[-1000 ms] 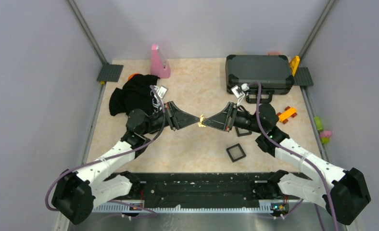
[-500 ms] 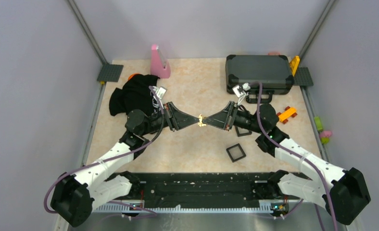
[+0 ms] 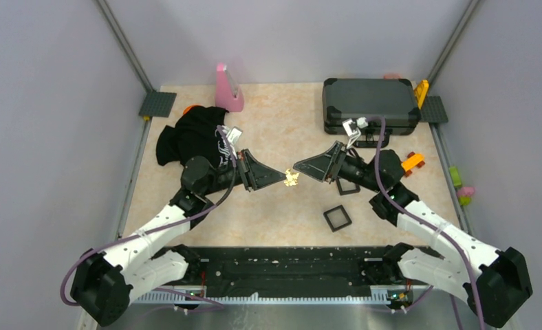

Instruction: Remove the brooch from the garment

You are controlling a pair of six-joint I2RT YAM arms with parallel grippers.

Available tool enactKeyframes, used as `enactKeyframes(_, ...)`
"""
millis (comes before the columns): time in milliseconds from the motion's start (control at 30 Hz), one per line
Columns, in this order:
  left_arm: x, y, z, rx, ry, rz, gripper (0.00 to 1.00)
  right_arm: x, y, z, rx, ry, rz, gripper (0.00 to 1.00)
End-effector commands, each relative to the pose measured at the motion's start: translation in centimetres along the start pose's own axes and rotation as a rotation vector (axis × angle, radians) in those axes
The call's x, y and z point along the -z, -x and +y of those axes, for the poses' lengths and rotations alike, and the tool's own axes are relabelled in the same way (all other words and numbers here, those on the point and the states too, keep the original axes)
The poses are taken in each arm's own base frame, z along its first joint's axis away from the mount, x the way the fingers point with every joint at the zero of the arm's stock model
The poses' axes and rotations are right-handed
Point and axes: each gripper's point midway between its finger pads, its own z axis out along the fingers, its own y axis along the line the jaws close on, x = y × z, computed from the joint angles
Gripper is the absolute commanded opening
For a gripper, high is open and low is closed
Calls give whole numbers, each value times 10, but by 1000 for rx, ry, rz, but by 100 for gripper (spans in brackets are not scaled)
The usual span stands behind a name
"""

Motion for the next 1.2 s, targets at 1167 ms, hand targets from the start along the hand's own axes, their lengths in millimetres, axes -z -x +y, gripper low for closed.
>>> enactKeyframes(1167,25,6,16,-1971,-44,-46,0,-23,-16,-19,-654,-351,-17,46)
